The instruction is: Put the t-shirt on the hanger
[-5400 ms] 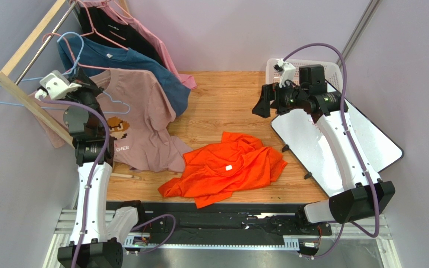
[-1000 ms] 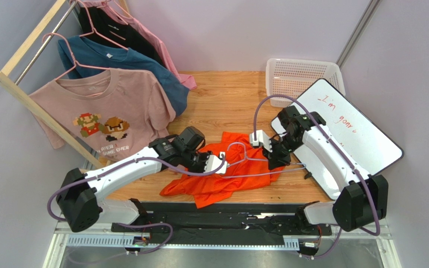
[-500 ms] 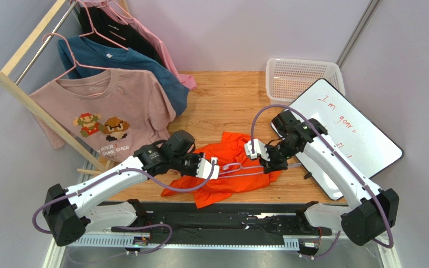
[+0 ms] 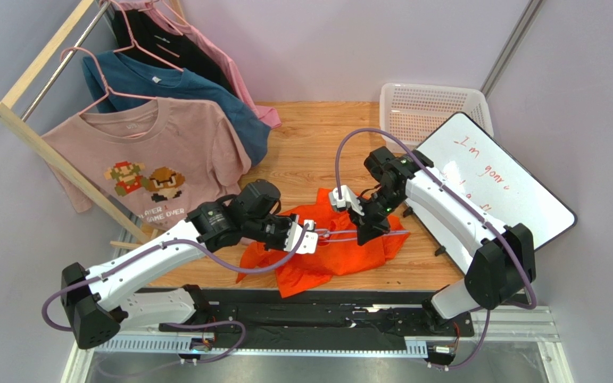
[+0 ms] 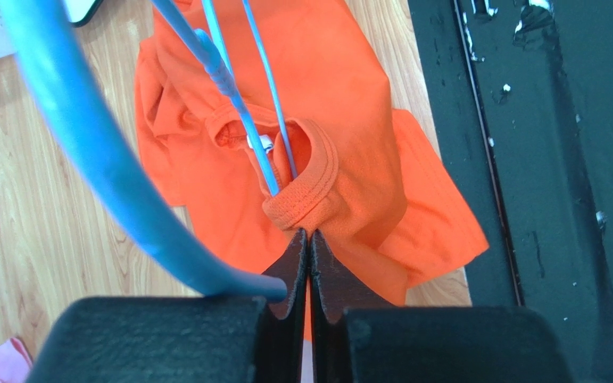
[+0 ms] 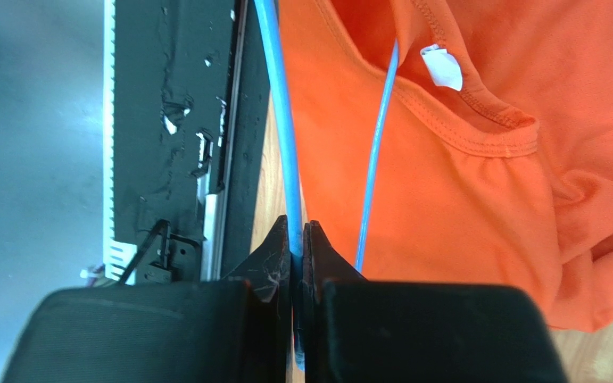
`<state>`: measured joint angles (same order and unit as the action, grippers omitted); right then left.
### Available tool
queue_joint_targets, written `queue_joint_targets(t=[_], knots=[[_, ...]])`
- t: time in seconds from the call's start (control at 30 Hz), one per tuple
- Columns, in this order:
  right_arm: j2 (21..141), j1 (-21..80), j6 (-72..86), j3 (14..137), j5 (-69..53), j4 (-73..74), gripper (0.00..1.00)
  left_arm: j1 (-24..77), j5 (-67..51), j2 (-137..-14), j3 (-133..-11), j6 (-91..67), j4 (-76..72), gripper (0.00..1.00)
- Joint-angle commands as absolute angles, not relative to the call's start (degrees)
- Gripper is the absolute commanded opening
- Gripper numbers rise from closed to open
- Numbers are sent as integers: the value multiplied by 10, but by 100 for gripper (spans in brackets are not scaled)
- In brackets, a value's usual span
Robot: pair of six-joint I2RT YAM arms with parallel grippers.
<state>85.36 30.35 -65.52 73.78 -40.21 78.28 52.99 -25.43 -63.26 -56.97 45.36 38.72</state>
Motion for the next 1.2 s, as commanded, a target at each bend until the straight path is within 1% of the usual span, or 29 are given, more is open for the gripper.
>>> queue_joint_targets(t=[0.0,0.03,0.07,0.1,0.13,0.17,0.2,0.23,0.3,0.4,0.53,0.67,0.7,0.73,0.83,0.87,0.93,0.97,1.1,1.13,1.17], knots=[[853,318,-611,770,-489,809,0,534,-271,-626,-604,393,383,10],[853,323,-606,771,-500,802,0,534,-251,-625,-607,376,385,15],[852,330,-604,769,-504,792,0,532,-245,-621,-612,348,408,24],[852,331,-602,769,-506,789,0,527,-250,-605,-616,347,430,44],[850,332,-603,766,-510,788,0,517,-281,-588,-610,346,446,54],[847,334,-602,761,-512,783,0,485,-289,-567,-600,331,450,69],[848,336,-607,759,-513,783,0,471,-287,-519,-572,317,441,80],[848,337,-609,758,-514,784,0,453,-286,-496,-556,311,433,84],[849,343,-611,759,-518,781,0,423,-294,-446,-520,328,425,88],[848,345,-606,764,-531,766,0,418,-285,-419,-479,346,413,88],[847,349,-603,771,-538,765,0,417,-303,-444,-458,348,396,87],[840,354,-603,771,-538,762,0,417,-281,-468,-431,328,295,85],[838,355,-601,771,-538,761,0,417,-287,-470,-427,325,274,84],[837,359,-599,771,-537,756,0,417,-320,-472,-423,326,245,82],[836,363,-588,774,-540,745,0,418,-368,-491,-424,290,197,62],[837,365,-579,776,-541,741,0,425,-376,-498,-434,283,193,49],[839,366,-568,779,-547,726,0,436,-388,-515,-441,276,179,38],[841,366,-561,780,-549,720,0,446,-388,-518,-444,260,173,35],[846,367,-530,780,-562,693,0,464,-405,-527,-449,251,165,36],[846,367,-527,780,-562,686,0,464,-406,-527,-450,249,163,34],[845,367,-523,780,-562,685,0,464,-403,-526,-449,246,164,27]])
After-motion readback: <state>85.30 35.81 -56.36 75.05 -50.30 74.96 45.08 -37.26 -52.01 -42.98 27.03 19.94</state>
